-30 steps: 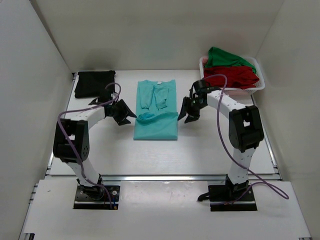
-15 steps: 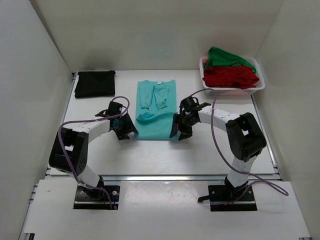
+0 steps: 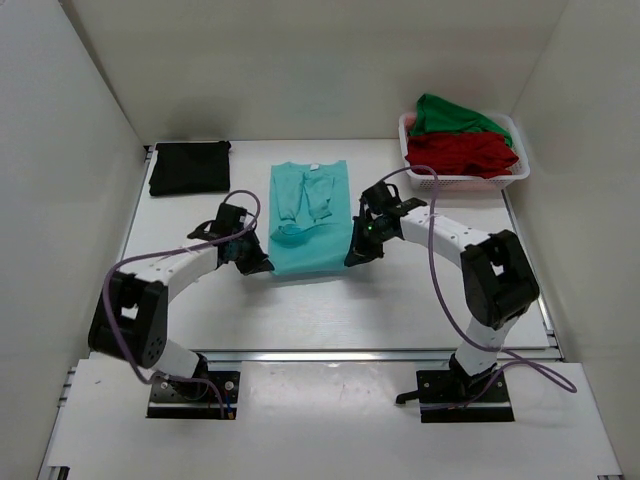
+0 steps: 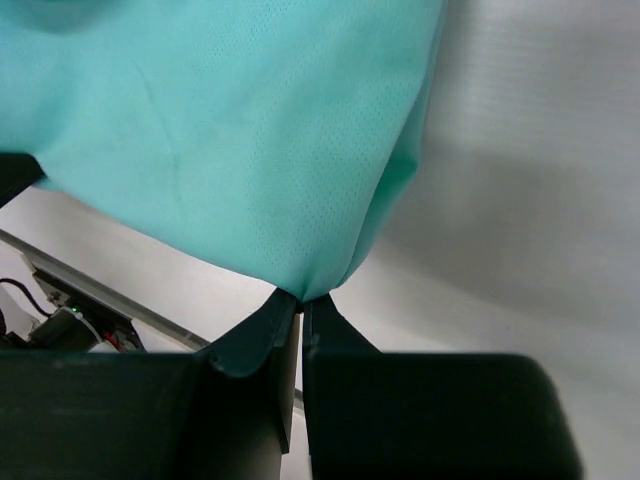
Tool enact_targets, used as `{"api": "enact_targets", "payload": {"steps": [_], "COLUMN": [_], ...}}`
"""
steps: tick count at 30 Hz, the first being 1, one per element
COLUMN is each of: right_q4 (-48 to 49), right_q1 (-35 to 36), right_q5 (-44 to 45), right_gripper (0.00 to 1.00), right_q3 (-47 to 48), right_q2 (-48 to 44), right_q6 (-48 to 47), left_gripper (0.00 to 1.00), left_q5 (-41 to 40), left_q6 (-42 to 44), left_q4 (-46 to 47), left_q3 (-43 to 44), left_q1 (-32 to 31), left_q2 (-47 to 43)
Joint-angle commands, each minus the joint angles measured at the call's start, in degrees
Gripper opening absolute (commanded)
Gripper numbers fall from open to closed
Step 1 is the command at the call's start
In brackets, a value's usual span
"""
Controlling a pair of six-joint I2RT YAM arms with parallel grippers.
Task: Fold and stack the t-shirts
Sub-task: Grab one side of the 2/3 rectangular tshirt with both arms, then fold the long partially folded tshirt into a neat square
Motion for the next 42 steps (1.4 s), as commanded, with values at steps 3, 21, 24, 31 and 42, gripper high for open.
{"api": "enact_targets", "payload": {"steps": [3,21,24,31,42], "right_q4": [-2.9,-15.12,-15.56,-17.84,-29.8], "right_q1": [3.75,-4.13,-6.51,-12.23,-18.56], "right_q5": [2.6,-4.95,-6.09,-8.2,-8.64], "right_gripper": [0.0,0.0,0.0,0.0,0.42], "right_q3": [-1.79,-6.46,-1.55,21.27,78.97], "right_q2": [-11.35,-22.03,-16.4,-0.05,39.86], "right_q6": [2.65,-4.1,-7.26,-12.11,-9.65], "left_gripper": [0.0,0.0,0.0,0.0,0.38], "left_q5": [1.66,3.95,4.21,4.21,2.97], "left_q6": [1.22,-6.59,-6.6,-6.51,-4.57], "left_q4": [-5.88,-11.35,-9.15,-7.03,-7.75], "left_q3": [-0.33,0.02,3.01,18.2,49.59], "left_q1": [-1.22,2.29,2.29,4.57,10.37], "left_q2": [-9.91,-23.03,-16.89,0.33,28.75]}}
